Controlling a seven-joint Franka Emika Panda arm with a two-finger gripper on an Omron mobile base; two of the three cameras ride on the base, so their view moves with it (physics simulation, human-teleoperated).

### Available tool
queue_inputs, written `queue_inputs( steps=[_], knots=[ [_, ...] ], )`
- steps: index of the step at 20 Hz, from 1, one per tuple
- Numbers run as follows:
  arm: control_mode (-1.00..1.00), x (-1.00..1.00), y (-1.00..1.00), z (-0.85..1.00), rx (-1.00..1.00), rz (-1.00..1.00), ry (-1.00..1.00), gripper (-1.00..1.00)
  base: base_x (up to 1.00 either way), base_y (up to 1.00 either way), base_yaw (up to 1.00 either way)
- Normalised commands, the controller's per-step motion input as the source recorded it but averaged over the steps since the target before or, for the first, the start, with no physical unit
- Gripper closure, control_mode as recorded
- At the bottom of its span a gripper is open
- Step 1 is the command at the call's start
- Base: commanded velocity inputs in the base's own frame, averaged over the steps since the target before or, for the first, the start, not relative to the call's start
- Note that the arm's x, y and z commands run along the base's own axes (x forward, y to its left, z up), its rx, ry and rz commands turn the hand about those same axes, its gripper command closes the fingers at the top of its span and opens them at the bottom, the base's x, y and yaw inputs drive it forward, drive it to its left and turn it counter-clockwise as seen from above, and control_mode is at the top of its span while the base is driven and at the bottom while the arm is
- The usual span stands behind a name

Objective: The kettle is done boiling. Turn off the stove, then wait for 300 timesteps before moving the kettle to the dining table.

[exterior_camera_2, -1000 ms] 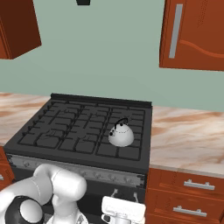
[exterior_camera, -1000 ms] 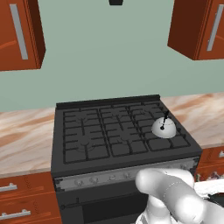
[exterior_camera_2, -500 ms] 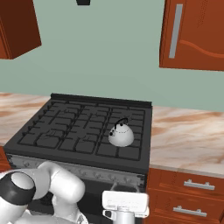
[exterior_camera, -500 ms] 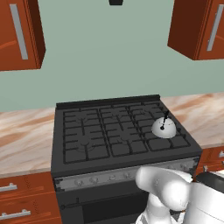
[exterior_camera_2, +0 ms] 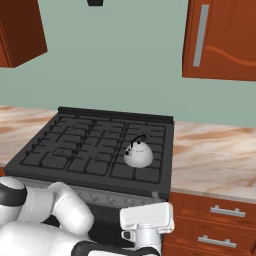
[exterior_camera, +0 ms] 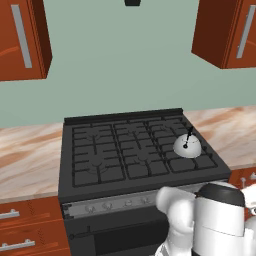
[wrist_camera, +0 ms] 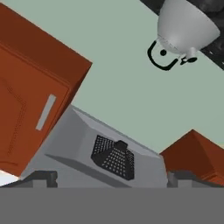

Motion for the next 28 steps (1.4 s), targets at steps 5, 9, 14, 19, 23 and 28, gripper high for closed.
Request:
queue_inputs(
  steps=[5,9,14,19,23,28],
  knots=[
    [-1.00,-0.04,0.00,0.81,-0.28,-0.04,0.03,-1.00,0.00,0.00,0.00],
    [-1.00,-0.03,0.00,0.70,-0.27,-0.11,0.06,-1.00,0.00,0.00,0.00],
    [-1.00,0.00,0.01,0.59,-0.25,-0.15,0.10,-1.00,0.00,0.00,0.00],
    [-1.00,0.01,0.03,0.42,-0.21,-0.14,0.17,-1.00,0.00,0.00,0.00],
    [-1.00,0.09,0.04,0.25,-0.19,-0.11,0.21,-1.00,0.00,0.00,0.00],
    [-1.00,0.15,0.02,0.07,-0.16,-0.10,0.26,-1.00,0.00,0.00,0.00]
  ],
)
